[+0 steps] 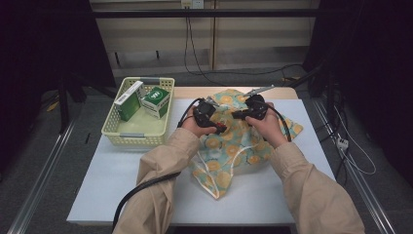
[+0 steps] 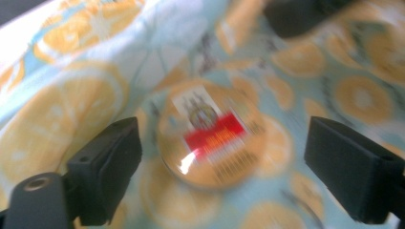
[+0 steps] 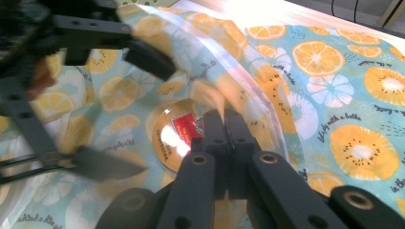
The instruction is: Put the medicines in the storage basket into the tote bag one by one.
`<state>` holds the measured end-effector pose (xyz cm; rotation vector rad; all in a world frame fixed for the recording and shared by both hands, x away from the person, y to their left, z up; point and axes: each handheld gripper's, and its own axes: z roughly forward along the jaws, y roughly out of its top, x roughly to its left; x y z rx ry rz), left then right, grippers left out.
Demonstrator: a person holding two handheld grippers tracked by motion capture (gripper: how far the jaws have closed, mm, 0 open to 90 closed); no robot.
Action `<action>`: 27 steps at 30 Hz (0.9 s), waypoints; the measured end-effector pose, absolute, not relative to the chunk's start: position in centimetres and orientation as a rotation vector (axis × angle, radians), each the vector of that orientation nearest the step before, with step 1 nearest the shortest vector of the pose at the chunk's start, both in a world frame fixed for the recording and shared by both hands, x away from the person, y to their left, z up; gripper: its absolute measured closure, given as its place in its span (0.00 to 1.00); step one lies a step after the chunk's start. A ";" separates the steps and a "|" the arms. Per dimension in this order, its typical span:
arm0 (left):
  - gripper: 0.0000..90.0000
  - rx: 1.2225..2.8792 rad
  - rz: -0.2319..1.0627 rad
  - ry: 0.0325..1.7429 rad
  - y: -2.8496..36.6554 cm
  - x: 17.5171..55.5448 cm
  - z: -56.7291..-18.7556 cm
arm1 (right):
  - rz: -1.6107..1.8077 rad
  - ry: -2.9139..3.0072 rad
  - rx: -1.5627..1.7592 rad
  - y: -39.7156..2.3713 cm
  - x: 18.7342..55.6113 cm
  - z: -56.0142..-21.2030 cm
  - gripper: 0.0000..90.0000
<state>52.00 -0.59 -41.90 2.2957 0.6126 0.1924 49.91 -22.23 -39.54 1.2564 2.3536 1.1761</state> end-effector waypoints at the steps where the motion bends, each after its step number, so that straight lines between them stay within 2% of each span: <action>1: 0.13 2.293 0.176 0.596 -0.2 51.7 -41.8 | 1.177 2.355 1.256 -22.2 49.8 -39.6 1.00; 5: 0.13 2.298 0.165 0.576 0.6 50.4 -41.2 | 1.182 2.358 1.252 -22.0 49.4 -39.7 1.00; 6: 0.13 2.311 0.203 0.591 0.7 49.9 -40.9 | 1.183 2.360 1.249 -21.9 49.3 -39.8 1.00; 7: 0.13 2.303 0.145 0.553 1.0 49.8 -40.7 | 1.187 2.361 1.251 -21.8 49.1 -39.8 1.00; 12: 0.13 2.280 0.144 0.519 1.9 48.5 -39.1 | 1.179 2.378 1.224 -21.2 48.7 -39.7 1.00; 15: 0.13 2.323 0.210 0.517 2.6 47.9 -38.0 | 1.180 2.377 1.225 -21.1 48.5 -39.6 1.00; 16: 0.12 2.292 0.162 0.499 2.9 48.0 -37.9 | 1.183 2.376 1.225 -21.1 48.4 -39.5 1.00; 27: 0.11 2.257 0.201 0.601 7.1 49.5 -35.7 | 1.195 2.370 1.219 -21.6 47.9 -39.1 1.00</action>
